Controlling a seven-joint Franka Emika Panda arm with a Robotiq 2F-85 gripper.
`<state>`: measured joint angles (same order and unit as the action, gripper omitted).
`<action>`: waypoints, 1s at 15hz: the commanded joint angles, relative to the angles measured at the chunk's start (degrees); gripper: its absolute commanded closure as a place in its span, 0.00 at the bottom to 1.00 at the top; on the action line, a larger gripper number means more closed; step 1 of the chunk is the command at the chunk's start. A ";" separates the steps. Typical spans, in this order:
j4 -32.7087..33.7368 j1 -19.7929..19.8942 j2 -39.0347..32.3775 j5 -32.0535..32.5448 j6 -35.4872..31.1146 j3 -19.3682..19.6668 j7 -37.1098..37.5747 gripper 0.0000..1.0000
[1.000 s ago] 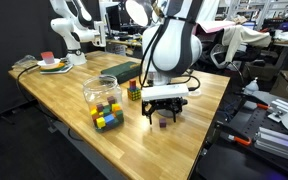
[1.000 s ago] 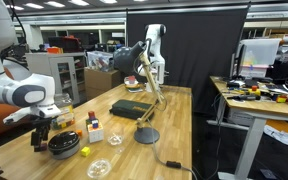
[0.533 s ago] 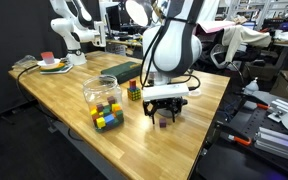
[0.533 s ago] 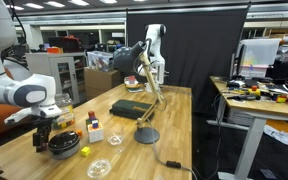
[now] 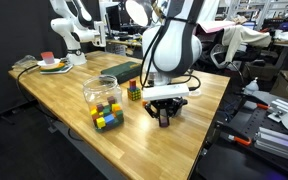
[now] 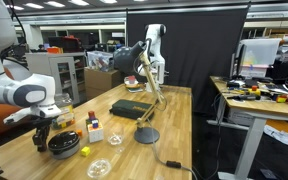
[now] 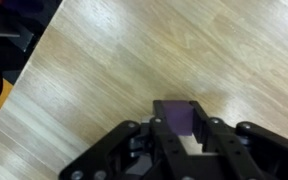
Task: Pick up the dark purple block and put it on top the block tower on the right
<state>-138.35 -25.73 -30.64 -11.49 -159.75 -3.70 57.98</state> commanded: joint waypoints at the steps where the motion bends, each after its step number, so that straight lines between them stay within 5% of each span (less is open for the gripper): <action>1: -1.01 -0.91 1.87 1.32 0.30 0.71 1.81 0.93; 7: -8.50 -7.04 16.96 10.33 0.41 4.35 10.89 0.93; 11: -9.84 -2.73 27.97 14.37 7.13 -0.61 16.20 0.93; 13: -8.62 0.02 26.94 13.73 6.55 -3.60 15.42 0.93; 14: -8.67 0.98 28.49 13.44 7.61 -4.76 15.22 0.71; 15: -8.81 1.62 28.67 13.37 7.60 -5.47 15.17 0.71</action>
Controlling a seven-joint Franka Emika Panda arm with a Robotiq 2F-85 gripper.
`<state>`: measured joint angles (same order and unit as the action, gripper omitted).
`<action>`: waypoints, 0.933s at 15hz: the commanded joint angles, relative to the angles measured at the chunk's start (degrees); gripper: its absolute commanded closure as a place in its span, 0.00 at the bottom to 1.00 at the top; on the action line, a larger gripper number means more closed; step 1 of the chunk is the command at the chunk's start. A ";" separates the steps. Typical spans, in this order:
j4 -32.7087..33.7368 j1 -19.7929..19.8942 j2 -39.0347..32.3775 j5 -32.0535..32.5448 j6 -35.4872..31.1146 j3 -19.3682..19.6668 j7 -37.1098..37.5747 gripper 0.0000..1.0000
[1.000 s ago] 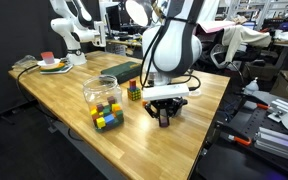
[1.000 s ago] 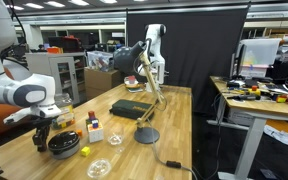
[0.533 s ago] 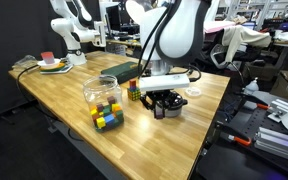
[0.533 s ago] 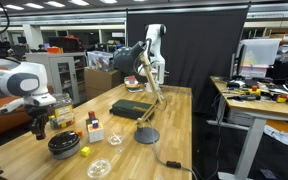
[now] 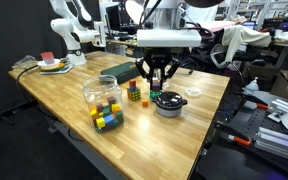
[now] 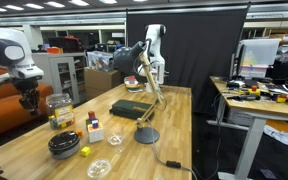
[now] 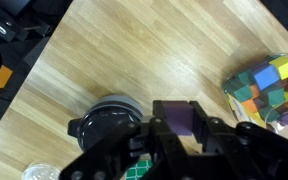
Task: Pick up the dark purple block and put it on top the block tower on the right
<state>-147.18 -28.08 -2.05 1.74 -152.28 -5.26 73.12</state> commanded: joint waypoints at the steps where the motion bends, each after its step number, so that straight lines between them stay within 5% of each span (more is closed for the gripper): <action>1: -0.12 4.31 -0.39 0.25 -0.04 -4.15 0.12 0.71; 6: 0.10 4.34 -1.65 0.37 -0.44 -4.12 0.21 0.71; 7: 0.36 4.77 -1.87 1.18 -0.56 -3.66 -0.21 0.93; 14: 8.72 12.61 -7.71 5.81 1.60 -0.59 -7.44 0.93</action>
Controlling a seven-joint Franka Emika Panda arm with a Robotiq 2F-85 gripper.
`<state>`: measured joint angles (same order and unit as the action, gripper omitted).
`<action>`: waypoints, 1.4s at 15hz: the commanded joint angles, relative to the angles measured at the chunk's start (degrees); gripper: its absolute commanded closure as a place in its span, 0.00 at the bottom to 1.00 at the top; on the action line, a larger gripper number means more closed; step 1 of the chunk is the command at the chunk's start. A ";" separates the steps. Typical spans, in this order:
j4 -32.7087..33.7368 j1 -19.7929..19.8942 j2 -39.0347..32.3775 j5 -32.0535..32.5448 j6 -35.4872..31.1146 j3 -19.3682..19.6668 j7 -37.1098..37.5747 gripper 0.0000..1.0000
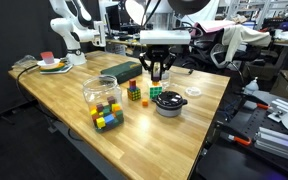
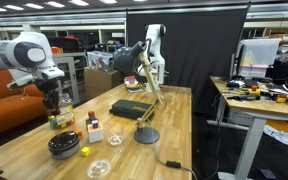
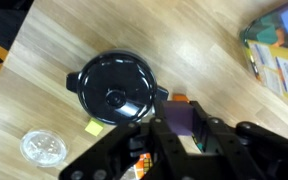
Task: Pick up the dark purple block and put it on top the block tower on the right
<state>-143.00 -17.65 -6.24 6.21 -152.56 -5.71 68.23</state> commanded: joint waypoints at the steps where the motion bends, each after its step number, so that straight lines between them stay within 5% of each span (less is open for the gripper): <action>1: 6.47 2.57 -5.03 2.36 2.42 0.52 -2.91 0.93; 5: 13.17 2.22 -9.85 3.87 3.49 3.15 -2.80 0.93; 6: 10.59 2.36 -8.43 2.17 1.42 2.66 -3.31 0.71; 14: 12.65 2.08 -9.99 2.44 2.18 3.18 -3.33 0.71; 15: 12.65 2.08 -9.99 2.44 2.18 3.18 -3.33 0.93; 21: 16.51 4.92 -14.00 2.50 4.12 5.59 -10.22 0.93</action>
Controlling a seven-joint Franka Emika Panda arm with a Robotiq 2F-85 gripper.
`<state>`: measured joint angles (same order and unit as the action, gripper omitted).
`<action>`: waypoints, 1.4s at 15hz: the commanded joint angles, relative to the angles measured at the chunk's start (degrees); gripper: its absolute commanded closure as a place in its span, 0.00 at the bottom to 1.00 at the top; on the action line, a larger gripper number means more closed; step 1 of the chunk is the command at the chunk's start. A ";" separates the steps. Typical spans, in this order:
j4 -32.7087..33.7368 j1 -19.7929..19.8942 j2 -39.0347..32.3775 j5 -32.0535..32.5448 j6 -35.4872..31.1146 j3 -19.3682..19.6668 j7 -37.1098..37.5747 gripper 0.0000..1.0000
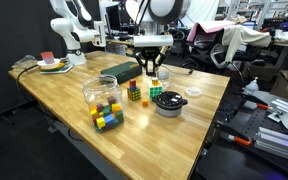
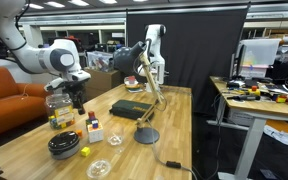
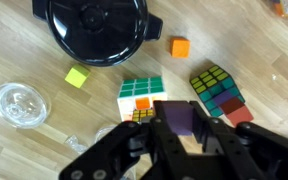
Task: Pick up the dark purple block and put it on top the block tower on the right
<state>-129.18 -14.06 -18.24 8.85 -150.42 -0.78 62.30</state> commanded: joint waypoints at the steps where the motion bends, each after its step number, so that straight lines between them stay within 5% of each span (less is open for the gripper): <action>1: 3.45 2.12 -2.76 -1.12 2.46 0.67 -6.84 0.93; 6: 6.87 2.97 -5.98 -1.51 6.34 1.81 -13.99 0.93; 7: 5.02 2.05 -4.95 -1.23 4.18 2.39 -11.87 0.71; 16: 6.23 2.02 -6.05 -1.26 4.84 2.57 -12.74 0.71; 17: 6.35 1.99 -6.10 -1.12 4.98 2.72 -12.62 0.93; 21: 6.85 2.36 -6.61 -1.79 4.96 2.50 -13.38 0.93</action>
<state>-122.99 -11.38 -24.42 8.25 -145.68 1.19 50.06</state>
